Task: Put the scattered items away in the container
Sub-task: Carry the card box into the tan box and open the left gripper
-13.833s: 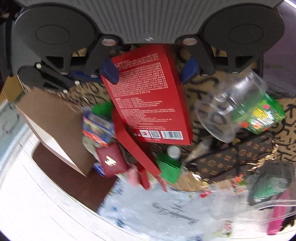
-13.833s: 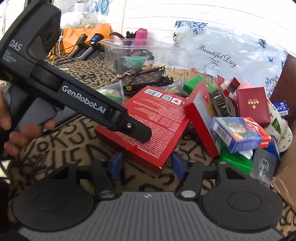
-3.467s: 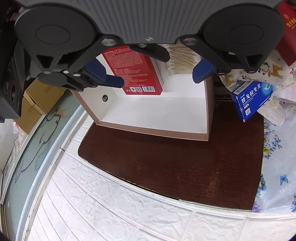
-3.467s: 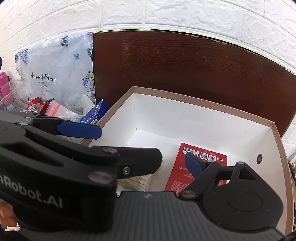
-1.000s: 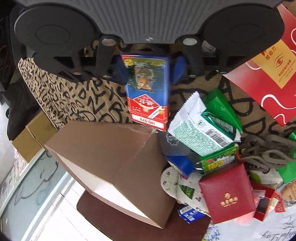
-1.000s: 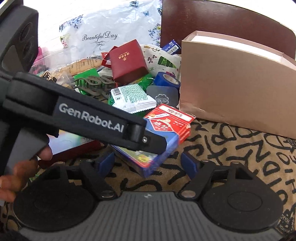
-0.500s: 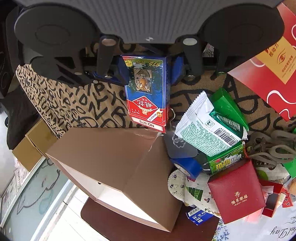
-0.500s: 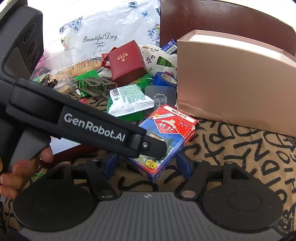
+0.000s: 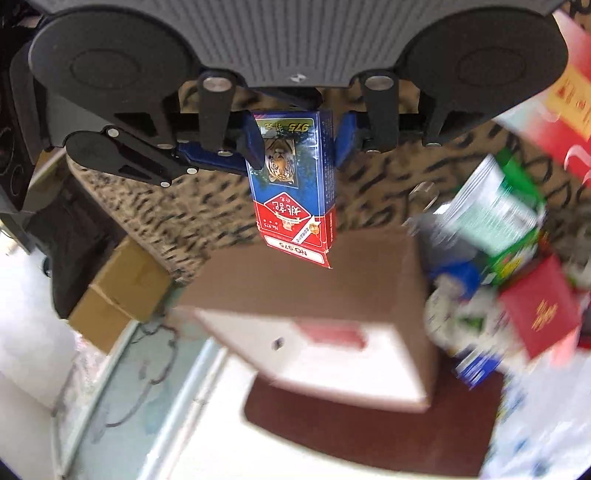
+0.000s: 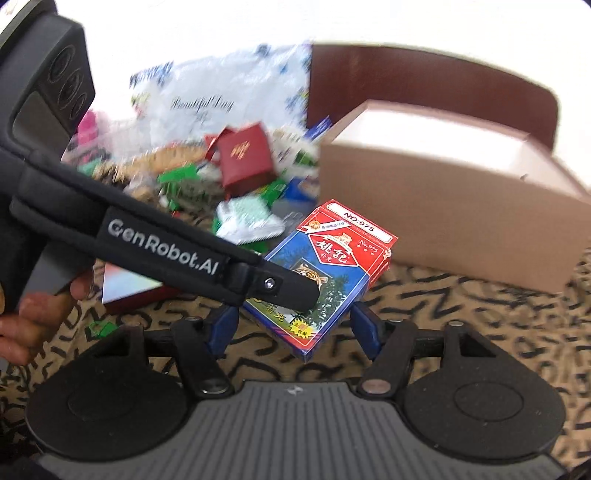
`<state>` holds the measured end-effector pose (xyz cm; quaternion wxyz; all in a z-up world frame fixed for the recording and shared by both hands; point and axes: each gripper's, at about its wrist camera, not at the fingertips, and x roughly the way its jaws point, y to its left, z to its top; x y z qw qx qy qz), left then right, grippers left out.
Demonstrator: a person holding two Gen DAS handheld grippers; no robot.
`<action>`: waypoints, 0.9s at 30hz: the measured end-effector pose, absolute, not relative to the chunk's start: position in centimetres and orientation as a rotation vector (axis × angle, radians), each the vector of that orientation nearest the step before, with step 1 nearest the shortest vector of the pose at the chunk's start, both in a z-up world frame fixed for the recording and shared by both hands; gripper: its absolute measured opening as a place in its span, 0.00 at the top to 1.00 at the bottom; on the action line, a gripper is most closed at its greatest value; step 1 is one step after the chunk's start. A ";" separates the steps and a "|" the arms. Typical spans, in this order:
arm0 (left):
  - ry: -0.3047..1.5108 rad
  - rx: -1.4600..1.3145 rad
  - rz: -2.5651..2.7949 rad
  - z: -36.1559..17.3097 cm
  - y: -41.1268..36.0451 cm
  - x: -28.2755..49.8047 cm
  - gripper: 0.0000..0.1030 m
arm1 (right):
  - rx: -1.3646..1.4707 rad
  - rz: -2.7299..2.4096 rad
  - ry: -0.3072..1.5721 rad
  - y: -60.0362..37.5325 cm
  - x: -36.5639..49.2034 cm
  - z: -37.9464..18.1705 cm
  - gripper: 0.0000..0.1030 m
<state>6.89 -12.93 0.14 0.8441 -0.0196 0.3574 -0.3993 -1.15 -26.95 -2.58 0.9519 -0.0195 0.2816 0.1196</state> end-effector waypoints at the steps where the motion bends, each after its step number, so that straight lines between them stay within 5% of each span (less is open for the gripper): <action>1: 0.734 -0.040 -0.860 0.8 -13.5 6.8 0.58 | -0.039 0.231 0.555 -27.5 -1.5 -1.9 0.37; 13: 0.592 -0.169 -0.941 9.3 -21.6 13.2 0.58 | -0.217 0.111 0.345 -34.5 2.6 7.3 0.37; 27: 0.778 -0.250 -0.912 6.1 -29.8 23.2 0.57 | -0.339 0.166 0.554 -41.9 15.0 6.7 0.37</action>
